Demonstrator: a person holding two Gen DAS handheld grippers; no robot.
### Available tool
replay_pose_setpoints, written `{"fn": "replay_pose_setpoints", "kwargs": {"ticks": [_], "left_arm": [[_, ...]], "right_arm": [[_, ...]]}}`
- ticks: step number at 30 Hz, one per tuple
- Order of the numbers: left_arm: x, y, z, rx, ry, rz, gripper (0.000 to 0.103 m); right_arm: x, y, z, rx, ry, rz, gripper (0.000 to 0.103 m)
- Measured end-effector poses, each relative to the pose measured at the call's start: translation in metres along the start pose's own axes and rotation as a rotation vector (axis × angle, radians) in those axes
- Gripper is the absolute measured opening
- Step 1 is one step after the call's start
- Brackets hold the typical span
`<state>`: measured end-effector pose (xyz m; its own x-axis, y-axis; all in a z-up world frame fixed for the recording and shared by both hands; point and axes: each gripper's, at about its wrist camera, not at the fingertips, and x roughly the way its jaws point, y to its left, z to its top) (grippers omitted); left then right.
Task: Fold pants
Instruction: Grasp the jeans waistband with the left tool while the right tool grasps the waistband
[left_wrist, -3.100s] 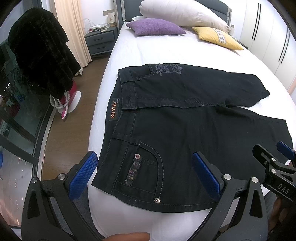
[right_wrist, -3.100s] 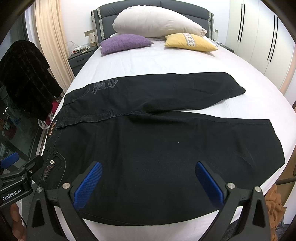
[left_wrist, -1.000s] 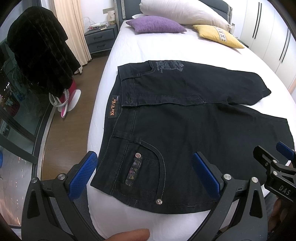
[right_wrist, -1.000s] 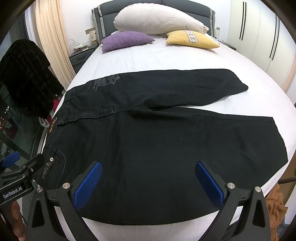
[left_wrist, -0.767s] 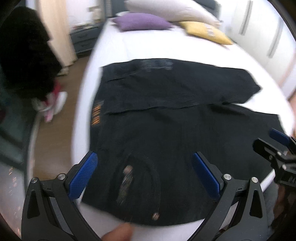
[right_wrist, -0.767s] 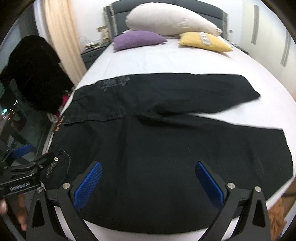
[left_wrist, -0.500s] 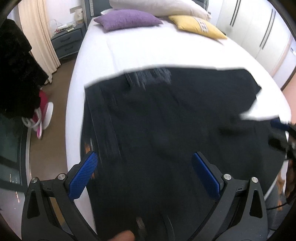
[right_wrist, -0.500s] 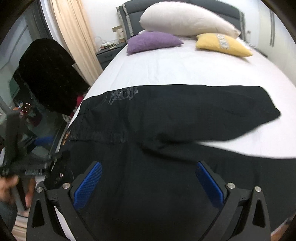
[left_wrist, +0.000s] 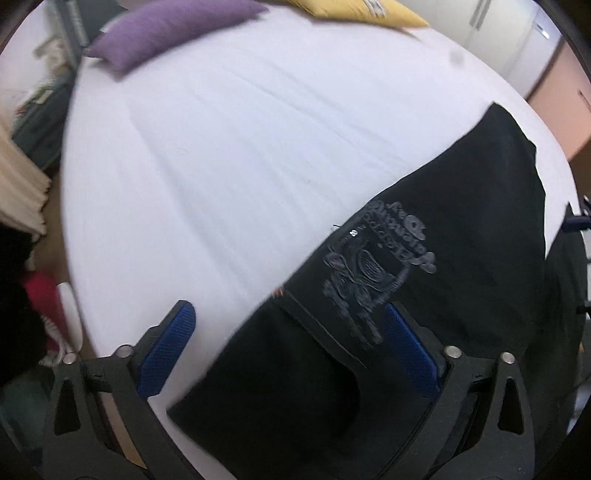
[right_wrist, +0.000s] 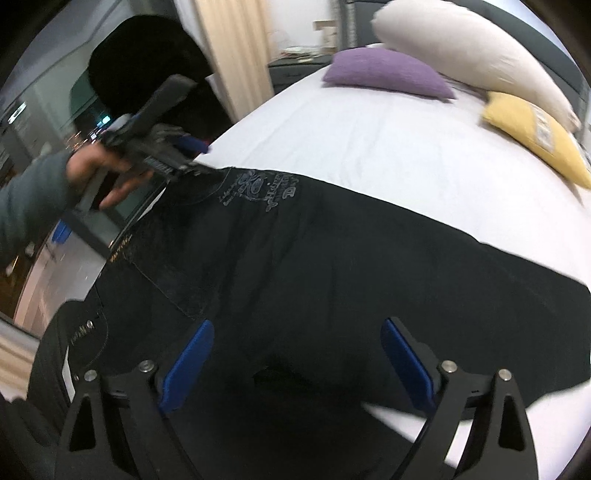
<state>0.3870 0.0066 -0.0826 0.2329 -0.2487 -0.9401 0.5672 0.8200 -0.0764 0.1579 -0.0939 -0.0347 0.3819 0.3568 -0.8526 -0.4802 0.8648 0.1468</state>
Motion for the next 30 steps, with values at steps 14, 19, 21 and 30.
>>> {"fn": "replay_pose_setpoints", "kwargs": {"ticks": [14,19,21,30], "left_arm": [[0.046,0.034,0.044,0.053,0.176,-0.242,0.031],[0.036,0.024,0.042,0.069,0.147,-0.211,0.013],[0.018,0.025,0.038,0.084,0.089,-0.191,0.012],[-0.033,-0.015,0.010,0.222,-0.123,-0.019,0.012]], "right_arm": [[0.032,-0.021,0.015,-0.057,0.023,0.090,0.078],[0.031,-0.025,0.034,-0.091,0.010,0.083,0.076],[0.032,-0.027,0.045,-0.114,0.010,0.072,0.074],[0.065,-0.041,0.109,-0.258,0.089,-0.011,0.059]]}}
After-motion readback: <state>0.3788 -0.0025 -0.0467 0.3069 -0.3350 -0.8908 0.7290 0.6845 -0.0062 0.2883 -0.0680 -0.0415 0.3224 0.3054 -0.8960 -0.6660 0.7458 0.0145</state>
